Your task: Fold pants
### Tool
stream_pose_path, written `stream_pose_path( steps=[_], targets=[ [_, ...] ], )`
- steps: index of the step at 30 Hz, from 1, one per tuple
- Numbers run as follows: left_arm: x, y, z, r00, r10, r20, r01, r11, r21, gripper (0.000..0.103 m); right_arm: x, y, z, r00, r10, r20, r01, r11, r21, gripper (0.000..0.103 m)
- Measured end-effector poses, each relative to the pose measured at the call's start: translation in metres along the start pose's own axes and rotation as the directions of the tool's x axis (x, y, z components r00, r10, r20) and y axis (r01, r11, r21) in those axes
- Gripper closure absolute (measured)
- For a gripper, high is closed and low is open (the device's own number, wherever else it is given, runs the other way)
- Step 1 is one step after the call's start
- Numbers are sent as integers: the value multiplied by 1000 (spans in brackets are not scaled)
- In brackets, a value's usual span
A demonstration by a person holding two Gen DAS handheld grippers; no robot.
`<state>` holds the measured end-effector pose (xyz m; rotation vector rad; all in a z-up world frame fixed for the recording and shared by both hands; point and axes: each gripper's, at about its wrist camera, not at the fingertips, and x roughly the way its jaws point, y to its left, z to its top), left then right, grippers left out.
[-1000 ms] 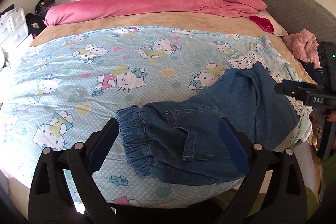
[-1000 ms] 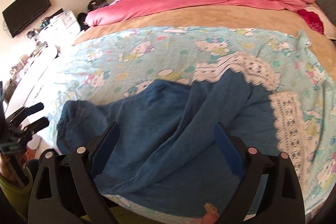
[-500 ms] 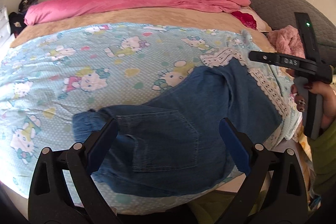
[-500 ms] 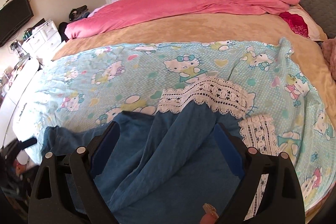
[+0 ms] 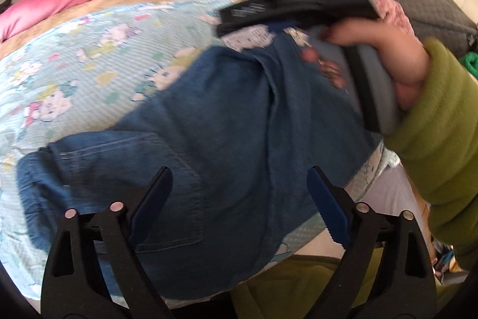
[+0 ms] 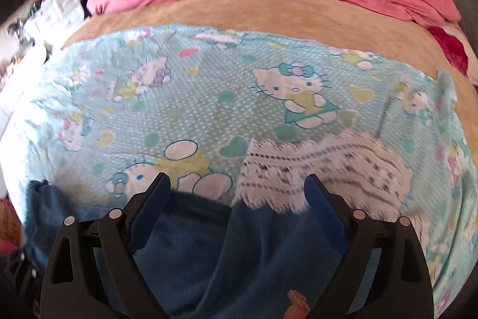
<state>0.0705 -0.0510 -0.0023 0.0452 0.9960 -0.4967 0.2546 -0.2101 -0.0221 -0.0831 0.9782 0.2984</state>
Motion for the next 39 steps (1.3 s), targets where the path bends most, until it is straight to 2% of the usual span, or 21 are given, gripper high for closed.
stream_pose_path(
  steps=[3,6,7,8,10,11,13,14,21,34,39],
  targets=[
    [11,-8,1,1000,-10,-11,10,1000,18,28,22,3,8,999,-34,-35,33,999,-20,13],
    [24,-11,1,999,-33,-26,34,999,13,28,40,0,13,994,-100,-49,98,994,-43,13],
    [26,-12,0,999,-33,-30,33,999,16,28,44,-3,13,992,-113,-53,111,993,-45,17],
    [31,-12,0,999,-26,-42,27,999,25,28,50,-7,13,991,-119,-58,116,992,-46,23],
    [38,-10,1,998,-19,-55,21,999,36,28,56,-17,11,992,-111,-66,109,994,-31,57],
    [40,-9,2,998,-18,-58,20,999,34,28,54,-22,10,994,-98,-57,97,995,-19,62],
    [42,-7,3,998,-21,-60,23,999,28,28,49,-30,10,997,-69,-39,70,998,9,88],
    [43,-6,4,998,-19,-60,21,999,26,28,44,-34,10,998,-53,-27,54,998,27,92],
    [40,-6,7,999,-13,-45,13,1000,17,28,-12,-65,1,996,-7,93,-5,993,120,94],
    [26,-9,11,1000,21,22,-22,999,35,28,-111,-102,-42,974,-32,226,-13,981,195,94],
    [26,-17,10,1000,4,29,-5,999,45,53,-126,-116,-63,974,-31,225,-24,971,239,94]
  ],
)
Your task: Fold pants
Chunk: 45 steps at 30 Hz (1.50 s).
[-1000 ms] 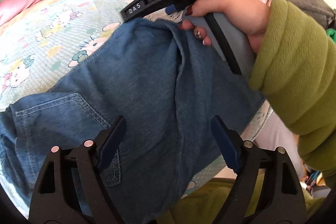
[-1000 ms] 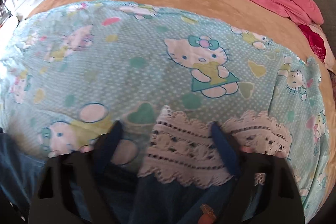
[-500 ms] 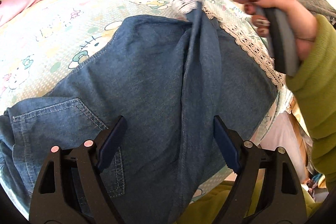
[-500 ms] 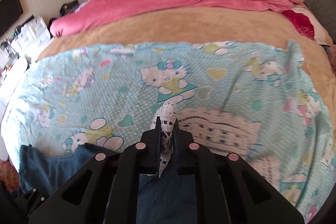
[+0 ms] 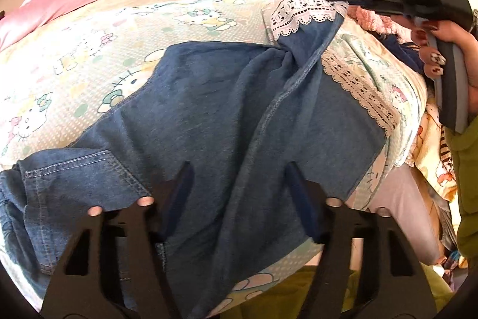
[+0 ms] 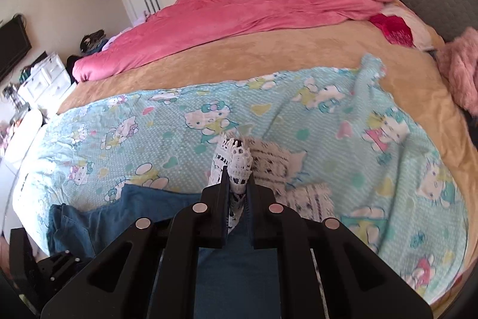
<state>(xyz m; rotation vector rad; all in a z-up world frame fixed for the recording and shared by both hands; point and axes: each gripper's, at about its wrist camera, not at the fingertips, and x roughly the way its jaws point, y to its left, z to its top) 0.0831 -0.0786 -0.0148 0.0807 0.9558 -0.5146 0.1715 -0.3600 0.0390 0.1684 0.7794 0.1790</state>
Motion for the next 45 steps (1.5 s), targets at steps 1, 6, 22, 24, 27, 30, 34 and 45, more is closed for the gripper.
stream_pose_path(
  steps=[1,6,22,24,27,30,34,45],
  targets=[
    [0,0,0,1000,-3,1,3,1000,5,59,-3,-3,-2,1000,2,0,-2,1000,9,94],
    [4,-1,-4,1000,-10,-23,10,999,31,96,-17,-26,-23,1000,-15,-2,15,997,71,94],
    [-1,-4,-12,1000,5,-12,-4,998,56,96,-30,-85,-133,988,26,-154,21,955,295,88],
    [0,-7,-14,1000,9,-14,-8,998,65,97,-30,-89,-137,988,51,-148,0,946,325,87],
    [2,-11,-17,999,-9,-34,12,996,87,103,-32,-86,-138,989,24,-146,20,957,289,92],
    [1,-17,-21,999,-5,-37,9,993,121,103,-37,-85,-138,989,-9,-149,48,964,263,93],
    [-1,-25,-28,998,-28,-50,35,986,161,103,-45,-91,-144,986,-52,-160,90,965,245,93],
    [6,-36,-39,997,-14,-72,31,973,230,103,-64,-96,-141,981,-144,-130,174,949,263,72]
  ],
)
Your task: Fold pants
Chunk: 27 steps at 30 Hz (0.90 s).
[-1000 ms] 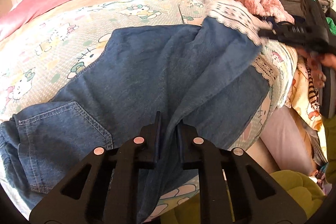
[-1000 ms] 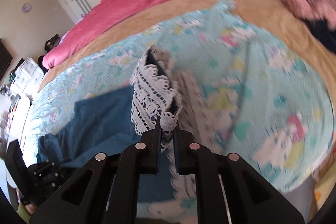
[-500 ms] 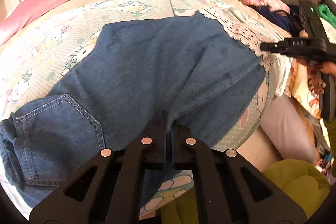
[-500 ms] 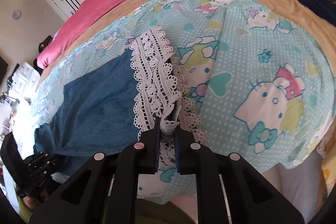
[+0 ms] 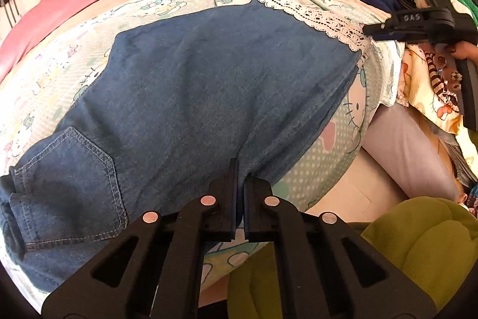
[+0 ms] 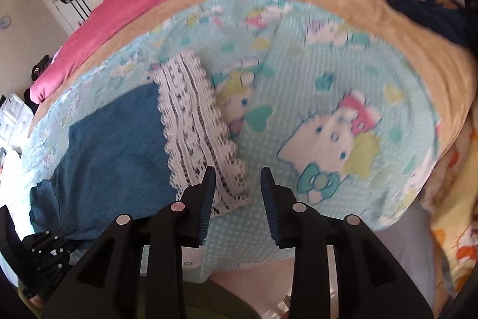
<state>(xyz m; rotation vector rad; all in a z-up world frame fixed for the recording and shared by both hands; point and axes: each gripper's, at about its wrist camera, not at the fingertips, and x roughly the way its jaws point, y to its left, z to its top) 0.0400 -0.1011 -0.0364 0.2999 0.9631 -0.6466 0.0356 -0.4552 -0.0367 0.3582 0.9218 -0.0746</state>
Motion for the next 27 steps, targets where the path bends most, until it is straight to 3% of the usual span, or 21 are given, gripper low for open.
stream_pose_path(
  steps=[2,6,7,10,14,18,21,23,25,27],
  targets=[
    [0,1,-1,1000,-8,-3,8,1000,-9,103,-6,12,1,999,33,31,-32,999,-36,72],
    [-3,2,-3,1000,-14,-12,14,1000,-19,100,2,44,2,993,119,15,-116,984,-131,72],
    [-5,2,-4,1000,-15,-13,15,1000,-22,99,7,52,2,991,135,3,-133,980,-145,67],
    [-13,5,-8,1000,-19,-17,18,999,-42,85,25,70,2,987,156,-43,-161,971,-174,63],
    [-29,15,-15,1000,7,-6,-8,997,-79,73,49,77,-8,989,85,-121,-110,969,-222,62],
    [-51,36,-17,999,33,35,-27,989,-148,58,54,72,-12,985,115,-125,-140,967,-212,62],
    [-71,62,-17,988,141,67,-123,969,-216,45,50,69,-8,983,132,-128,-156,969,-191,62],
    [-81,81,-18,968,241,63,-218,941,-257,39,41,73,-6,983,151,-104,-170,963,-208,62],
    [-87,99,-20,953,300,49,-273,915,-298,35,29,79,-5,982,180,-65,-191,951,-244,41],
    [-90,114,-22,937,348,30,-319,888,-331,30,23,86,-4,979,195,-52,-202,945,-258,38]
  ],
)
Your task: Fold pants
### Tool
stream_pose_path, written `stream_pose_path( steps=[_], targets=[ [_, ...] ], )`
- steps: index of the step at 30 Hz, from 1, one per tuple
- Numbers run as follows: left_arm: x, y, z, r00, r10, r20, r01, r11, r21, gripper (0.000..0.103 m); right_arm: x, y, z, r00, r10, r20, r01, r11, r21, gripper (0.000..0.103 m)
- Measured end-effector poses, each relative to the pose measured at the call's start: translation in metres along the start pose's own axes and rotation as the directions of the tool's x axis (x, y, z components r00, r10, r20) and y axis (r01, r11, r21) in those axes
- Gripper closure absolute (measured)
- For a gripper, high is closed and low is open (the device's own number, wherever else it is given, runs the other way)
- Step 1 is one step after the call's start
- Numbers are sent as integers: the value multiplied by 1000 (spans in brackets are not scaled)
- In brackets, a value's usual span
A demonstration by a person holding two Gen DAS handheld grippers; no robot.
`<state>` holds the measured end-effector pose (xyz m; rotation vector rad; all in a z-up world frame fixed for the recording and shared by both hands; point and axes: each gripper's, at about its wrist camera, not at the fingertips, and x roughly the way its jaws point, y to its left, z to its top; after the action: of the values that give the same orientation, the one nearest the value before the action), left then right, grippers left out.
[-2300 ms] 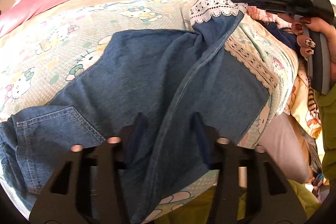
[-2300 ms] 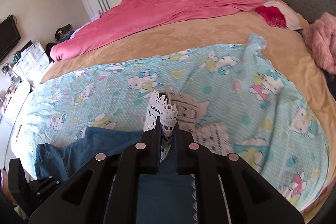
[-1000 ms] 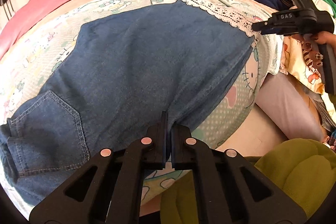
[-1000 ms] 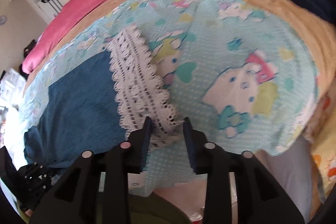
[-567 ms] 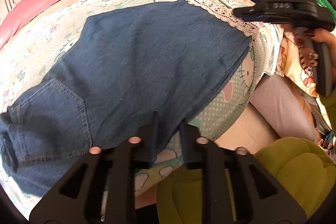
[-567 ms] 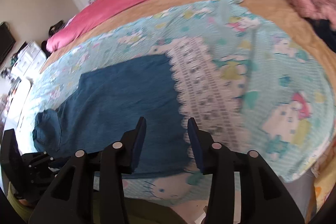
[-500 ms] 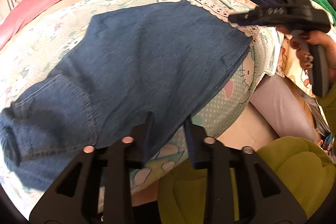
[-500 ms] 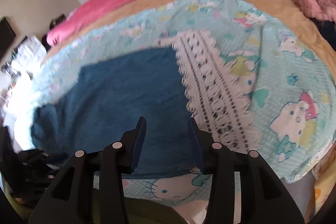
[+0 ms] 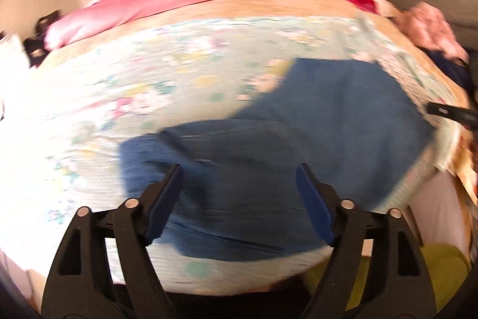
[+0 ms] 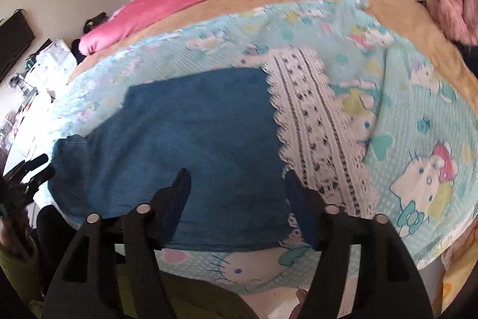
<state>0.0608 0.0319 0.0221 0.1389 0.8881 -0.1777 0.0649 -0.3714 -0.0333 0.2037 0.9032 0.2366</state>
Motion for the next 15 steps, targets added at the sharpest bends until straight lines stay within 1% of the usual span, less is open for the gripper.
stream_pose_path(
  steps=[2,5,6,8,9,10,13,14,15],
  targets=[
    [5,11,3,998,58,-9,-58,998,-20,26,0,4,2,1000,9,5,-9,1000,-7,38],
    [13,19,3,990,136,-27,-137,990,-29,24,2,8,4,1000,12,3,-12,1000,-17,38],
    [16,22,3,989,139,-41,-141,989,-34,22,3,9,4,1000,13,1,-13,1000,-22,38],
    [25,29,3,990,119,-82,-124,990,-67,20,7,13,4,1000,4,-3,-4,999,-45,38],
    [26,31,1,991,106,-87,-113,991,-76,20,8,16,3,1000,-1,-5,1,999,-54,38],
    [30,33,2,992,92,-92,-99,991,-84,20,9,17,3,1000,1,-7,-1,998,-57,33],
    [39,29,3,992,74,-100,-83,992,-93,21,12,21,3,1000,6,-16,-7,998,-63,33],
    [40,28,2,993,69,-96,-79,992,-99,30,13,21,3,1000,-2,-20,1,998,-66,33],
    [40,28,3,994,63,-93,-73,992,-102,46,14,21,3,1000,-10,-24,8,998,-67,33]
  ],
)
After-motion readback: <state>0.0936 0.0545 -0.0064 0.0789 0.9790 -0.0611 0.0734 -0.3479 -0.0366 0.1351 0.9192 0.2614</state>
